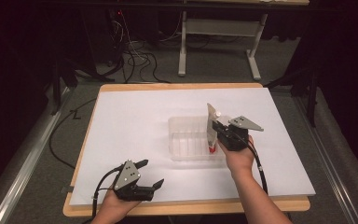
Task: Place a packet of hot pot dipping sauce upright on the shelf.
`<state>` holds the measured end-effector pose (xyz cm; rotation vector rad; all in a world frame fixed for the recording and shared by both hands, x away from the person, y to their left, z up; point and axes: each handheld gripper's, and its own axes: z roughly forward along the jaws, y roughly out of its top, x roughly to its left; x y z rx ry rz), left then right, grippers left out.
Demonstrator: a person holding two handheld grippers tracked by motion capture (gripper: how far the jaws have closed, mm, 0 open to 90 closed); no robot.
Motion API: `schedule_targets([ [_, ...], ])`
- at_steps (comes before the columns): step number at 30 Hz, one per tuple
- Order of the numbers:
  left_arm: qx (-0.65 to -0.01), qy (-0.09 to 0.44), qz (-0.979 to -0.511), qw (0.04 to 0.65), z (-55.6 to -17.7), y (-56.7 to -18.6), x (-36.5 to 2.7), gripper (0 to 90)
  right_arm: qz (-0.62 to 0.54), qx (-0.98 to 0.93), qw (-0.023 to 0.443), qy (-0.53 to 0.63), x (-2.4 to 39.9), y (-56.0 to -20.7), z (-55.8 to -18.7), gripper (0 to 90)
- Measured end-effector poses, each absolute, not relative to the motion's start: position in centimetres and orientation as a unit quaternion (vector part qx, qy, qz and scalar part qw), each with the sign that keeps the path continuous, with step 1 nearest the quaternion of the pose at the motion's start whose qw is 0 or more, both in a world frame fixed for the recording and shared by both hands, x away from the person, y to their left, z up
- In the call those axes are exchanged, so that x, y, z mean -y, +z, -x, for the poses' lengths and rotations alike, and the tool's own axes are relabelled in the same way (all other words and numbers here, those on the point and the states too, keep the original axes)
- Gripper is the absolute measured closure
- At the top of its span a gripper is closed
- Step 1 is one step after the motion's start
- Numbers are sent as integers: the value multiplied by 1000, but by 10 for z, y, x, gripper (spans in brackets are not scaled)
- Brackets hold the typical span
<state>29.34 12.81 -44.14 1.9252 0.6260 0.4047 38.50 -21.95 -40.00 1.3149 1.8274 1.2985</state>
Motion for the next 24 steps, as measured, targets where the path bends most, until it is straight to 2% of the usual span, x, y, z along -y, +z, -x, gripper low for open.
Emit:
schedule_targets([
  [14, -257, 166, -803, 512, -293, -442, -126, 163, -470, -688, 259, 490, 219, -410, -353, 900],
  [24, -259, 165, -803, 511, -294, -443, -126, 163, -469, -686, 253, 495, 225, -416, -344, 894],
])
